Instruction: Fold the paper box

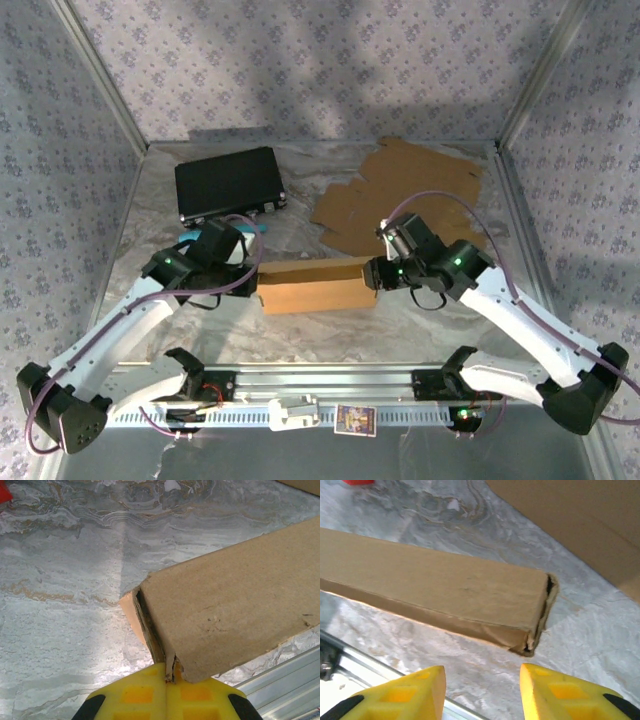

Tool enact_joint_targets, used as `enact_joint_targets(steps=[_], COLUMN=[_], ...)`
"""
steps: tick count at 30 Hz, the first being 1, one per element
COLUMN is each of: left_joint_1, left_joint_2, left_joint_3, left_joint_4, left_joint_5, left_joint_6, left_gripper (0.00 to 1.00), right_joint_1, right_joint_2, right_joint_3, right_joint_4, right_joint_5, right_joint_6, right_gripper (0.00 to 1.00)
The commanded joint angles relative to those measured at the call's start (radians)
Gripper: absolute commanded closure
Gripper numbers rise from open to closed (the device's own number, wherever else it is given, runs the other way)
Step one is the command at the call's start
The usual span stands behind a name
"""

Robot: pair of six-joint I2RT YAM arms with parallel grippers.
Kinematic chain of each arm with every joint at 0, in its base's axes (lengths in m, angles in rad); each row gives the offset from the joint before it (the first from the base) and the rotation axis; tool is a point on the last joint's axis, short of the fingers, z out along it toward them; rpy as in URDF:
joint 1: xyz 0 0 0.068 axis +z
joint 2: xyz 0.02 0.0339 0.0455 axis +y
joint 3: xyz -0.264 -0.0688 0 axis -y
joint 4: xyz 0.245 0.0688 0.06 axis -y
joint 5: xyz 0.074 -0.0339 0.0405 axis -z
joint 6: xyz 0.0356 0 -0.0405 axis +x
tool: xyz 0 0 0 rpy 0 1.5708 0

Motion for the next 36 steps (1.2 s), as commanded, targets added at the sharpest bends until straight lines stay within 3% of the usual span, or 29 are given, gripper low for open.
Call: enact_joint_targets(steps=[1, 4, 9, 12, 15, 21, 27, 36], left_joint_1=[-0.009, -0.008, -0.012, -0.013, -0.013, -0.016, -0.018, -0.021], left_joint_2=[0.022, 0.023, 0.021, 0.023, 0.026, 0.028, 0.031, 0.016], left_joint_3=[0.004, 0.006, 0.003, 0.006, 0.013, 0.018, 0.026, 0.033], left_joint_4=[-0.050, -0.055, -0.054, -0.053, -0.055, -0.053, -0.054, -0.059], left_joint_5=[-0.012, -0.015, -0.018, -0.017, -0.020, -0.022, -0.027, -0.027], left_joint_6=[-0.006, -0.004, -0.009, -0.007, -0.006, -0.013, -0.014, -0.038], left_gripper=[1.00, 1.00, 1.00, 1.00, 1.00, 1.00, 1.00, 0.97], right_joint_1=[-0.038, -0.137, -0.351, -0.449, -0.461, -0.458, -0.450, -0.446], right_joint_2=[-0.029, -0.036, 0.010, 0.028, 0.050, 0.082, 0.065, 0.067], right_joint_3=[0.058, 0.083, 0.084, 0.042, 0.007, -0.046, -0.129, -0.204], right_joint_4=[-0.066, -0.064, -0.091, 0.009, 0.070, 0.021, 0.054, 0.078], right_joint_5=[-0.097, -0.146, -0.330, -0.464, -0.525, -0.579, -0.576, -0.552], right_joint_6=[0.057, 0.195, 0.381, 0.503, 0.585, 0.583, 0.580, 0.575], right_gripper=[0.51, 0.43, 0.37, 0.35, 0.34, 0.36, 0.37, 0.47])
